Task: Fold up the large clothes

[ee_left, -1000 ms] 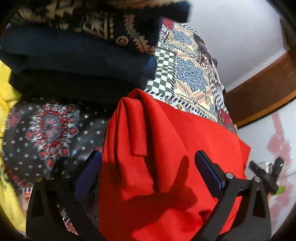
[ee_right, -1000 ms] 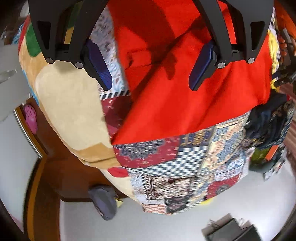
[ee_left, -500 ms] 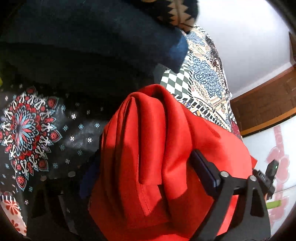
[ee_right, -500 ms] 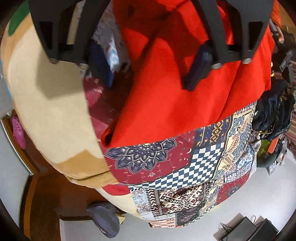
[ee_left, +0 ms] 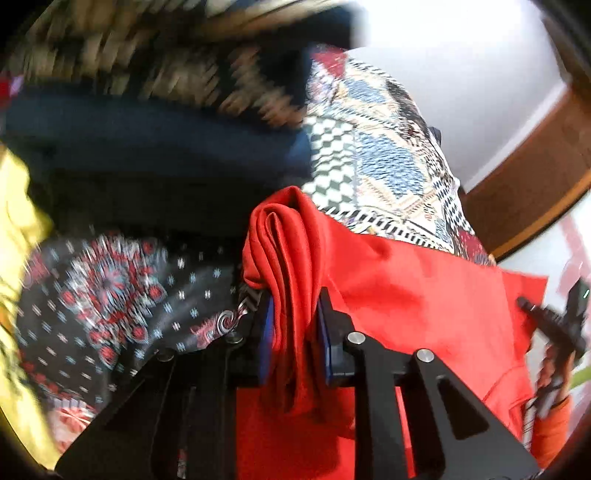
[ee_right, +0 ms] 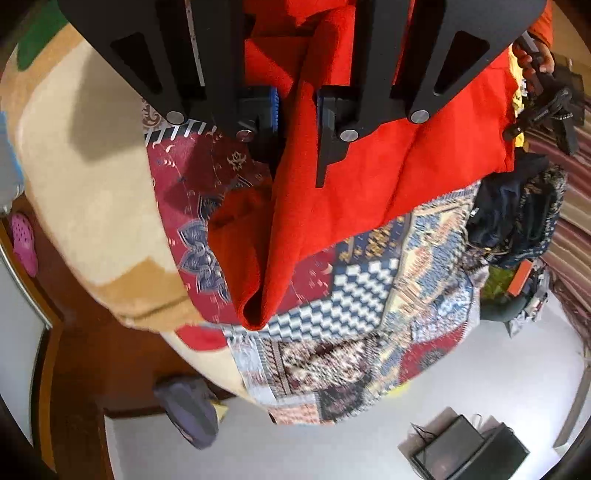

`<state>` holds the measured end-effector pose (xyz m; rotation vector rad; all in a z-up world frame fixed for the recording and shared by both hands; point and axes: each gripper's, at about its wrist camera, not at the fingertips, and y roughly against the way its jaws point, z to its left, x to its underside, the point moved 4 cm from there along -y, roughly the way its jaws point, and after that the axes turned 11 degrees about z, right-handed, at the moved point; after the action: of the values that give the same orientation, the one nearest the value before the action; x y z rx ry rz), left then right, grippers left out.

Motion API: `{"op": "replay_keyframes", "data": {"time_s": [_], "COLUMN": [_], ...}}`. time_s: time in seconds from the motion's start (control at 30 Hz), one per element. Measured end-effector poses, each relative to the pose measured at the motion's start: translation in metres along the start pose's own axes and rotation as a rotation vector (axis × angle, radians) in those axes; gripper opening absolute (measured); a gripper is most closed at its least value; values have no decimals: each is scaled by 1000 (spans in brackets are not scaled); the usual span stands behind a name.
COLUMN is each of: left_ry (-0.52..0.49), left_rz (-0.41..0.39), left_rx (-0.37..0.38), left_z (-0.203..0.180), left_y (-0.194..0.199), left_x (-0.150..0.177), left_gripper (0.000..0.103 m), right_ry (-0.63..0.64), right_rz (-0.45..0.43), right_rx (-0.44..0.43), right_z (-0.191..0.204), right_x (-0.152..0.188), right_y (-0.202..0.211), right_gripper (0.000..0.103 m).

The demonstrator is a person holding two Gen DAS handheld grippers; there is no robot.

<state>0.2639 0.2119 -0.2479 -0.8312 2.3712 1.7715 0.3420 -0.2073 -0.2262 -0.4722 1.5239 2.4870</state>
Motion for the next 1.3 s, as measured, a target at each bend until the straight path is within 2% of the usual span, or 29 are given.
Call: {"op": "replay_keyframes", "data": {"time_s": [0.13,0.27,0.37,0.5,0.63,0.7,0.87,1.07,1.2,1.3], "left_ry": [-67,-126,-170,-225,-214,-199,-186,-193,-182,-182], "left_rz": [-39,-87,-114,-135,-127,-116,-72,-17,20,51], "left_rx": [-31,-14,0,-27,-37,-53,-94,-160,-186,-189], "left_z": [-28,-62,-80,-102,-98,-104,-96,-83,-72,-68], "left_y": [18,36,43,38,23,0,-41,-74,-81,-80], "left_x": [-5,-24,-46,-78,-120,-141,-170,-174,-168,-160], "left_gripper": [19,19,19,19,19,19,19,21,22,24], "right_ry": [33,59,75,85,72,60,34,35,20,2], "right_rz": [-36,-75,-101,-137,-166,-175,-167,-121,-100,-117], "right_rx": [4,15,30,59,74,89,132,196,243,268], "right_z": [12,20,24,29,27,24,12,-4,-13,-18], "right_x": [-11,-25,-40,-62,-88,-103,-123,-126,-123,-120], "right_y": [11,21,31,35,35,30,10,-11,-11,1], "right_gripper": [11,11,11,11,11,11,11,13,16,27]}}
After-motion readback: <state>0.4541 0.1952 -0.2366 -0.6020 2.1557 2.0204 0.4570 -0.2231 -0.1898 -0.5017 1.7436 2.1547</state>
